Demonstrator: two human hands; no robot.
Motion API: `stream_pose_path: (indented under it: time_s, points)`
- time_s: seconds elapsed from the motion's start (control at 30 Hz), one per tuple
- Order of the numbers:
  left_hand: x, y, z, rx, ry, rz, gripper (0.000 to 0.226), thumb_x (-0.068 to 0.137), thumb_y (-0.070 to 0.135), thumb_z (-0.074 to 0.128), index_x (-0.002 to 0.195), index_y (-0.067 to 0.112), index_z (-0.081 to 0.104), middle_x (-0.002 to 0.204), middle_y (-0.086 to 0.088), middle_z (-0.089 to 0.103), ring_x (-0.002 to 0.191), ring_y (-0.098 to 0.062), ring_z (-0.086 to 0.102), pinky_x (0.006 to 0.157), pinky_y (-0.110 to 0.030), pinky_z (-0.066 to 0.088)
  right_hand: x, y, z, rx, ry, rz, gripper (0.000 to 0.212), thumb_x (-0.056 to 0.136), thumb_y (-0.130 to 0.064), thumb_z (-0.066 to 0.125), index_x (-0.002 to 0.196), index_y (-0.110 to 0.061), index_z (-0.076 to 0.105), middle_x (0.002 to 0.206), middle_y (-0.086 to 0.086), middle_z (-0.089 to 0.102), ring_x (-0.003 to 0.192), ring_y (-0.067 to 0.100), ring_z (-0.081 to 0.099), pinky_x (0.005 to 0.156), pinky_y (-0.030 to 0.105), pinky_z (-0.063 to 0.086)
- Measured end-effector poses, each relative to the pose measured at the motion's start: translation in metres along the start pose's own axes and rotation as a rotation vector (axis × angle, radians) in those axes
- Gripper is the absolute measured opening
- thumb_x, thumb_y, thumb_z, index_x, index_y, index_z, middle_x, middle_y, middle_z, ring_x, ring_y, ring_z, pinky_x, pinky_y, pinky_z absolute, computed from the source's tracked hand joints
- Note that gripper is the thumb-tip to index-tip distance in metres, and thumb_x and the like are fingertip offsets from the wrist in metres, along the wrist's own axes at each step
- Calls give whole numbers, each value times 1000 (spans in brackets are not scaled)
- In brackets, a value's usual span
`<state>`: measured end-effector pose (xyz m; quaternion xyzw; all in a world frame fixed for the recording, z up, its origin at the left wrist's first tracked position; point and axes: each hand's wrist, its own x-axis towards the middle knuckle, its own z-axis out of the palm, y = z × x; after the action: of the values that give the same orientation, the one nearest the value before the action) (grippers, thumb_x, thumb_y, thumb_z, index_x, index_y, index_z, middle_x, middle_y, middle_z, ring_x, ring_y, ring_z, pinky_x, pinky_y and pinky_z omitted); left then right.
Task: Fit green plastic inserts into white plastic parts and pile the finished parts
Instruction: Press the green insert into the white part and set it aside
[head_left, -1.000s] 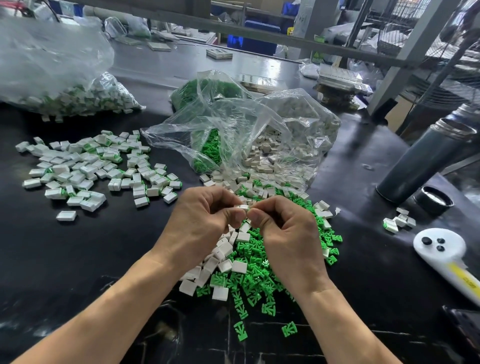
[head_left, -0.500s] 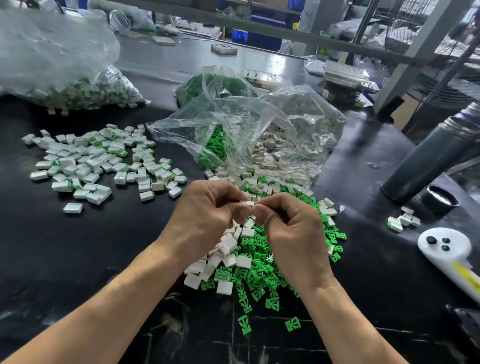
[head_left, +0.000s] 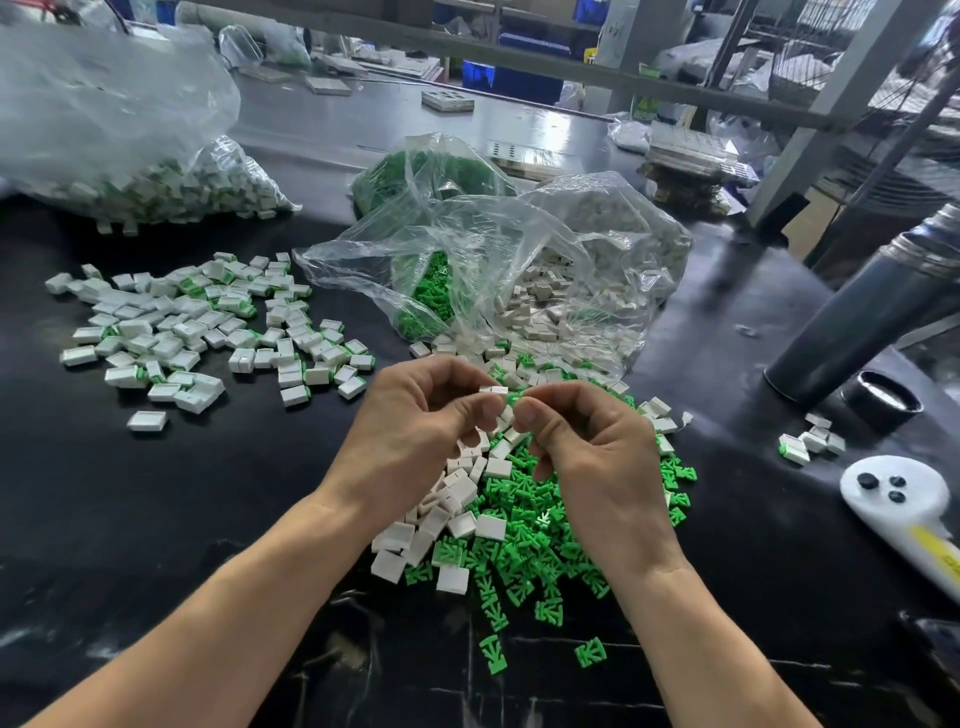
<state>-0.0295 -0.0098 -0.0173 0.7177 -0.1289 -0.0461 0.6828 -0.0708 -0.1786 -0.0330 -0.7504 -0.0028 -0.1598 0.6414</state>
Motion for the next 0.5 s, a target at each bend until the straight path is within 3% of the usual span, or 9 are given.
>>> stream_pose_path:
  time_s: [0.17, 0.27, 0.37, 0.5]
  points:
    - [-1, -1, 1, -22, -15, -9, 2, 90, 10, 75, 92, 10, 74, 71, -1, 72, 62, -8, 62, 56, -18, 49, 14, -6, -11, -190, -122, -7, 7, 94, -25, 76, 90, -31, 74, 74, -11, 71, 64, 3, 62, 58, 22, 51]
    - [1, -2, 1, -31, 8, -29, 2, 91, 12, 75, 91, 12, 73, 71, 0, 72, 63, -10, 61, 57, -22, 49, 31, -14, -16, -315, -225, 8, 5, 93, -30, 75, 90, -33, 74, 72, -8, 70, 64, 6, 61, 60, 34, 55]
    - [0, -2, 0, -40, 20, -36, 2, 91, 14, 75, 91, 13, 73, 72, 0, 72, 64, -11, 61, 58, -23, 50, 40, -19, -18, -381, -282, -40, 7, 94, -27, 76, 89, -32, 74, 73, -9, 69, 64, 5, 60, 60, 31, 54]
    - [0, -3, 0, -26, 11, -37, 2, 91, 10, 75, 90, 12, 74, 72, -1, 73, 63, -11, 61, 57, -22, 49, 31, -11, -17, -362, -265, -87, 8, 93, -25, 76, 89, -30, 73, 74, -8, 67, 66, 9, 59, 64, 37, 54]
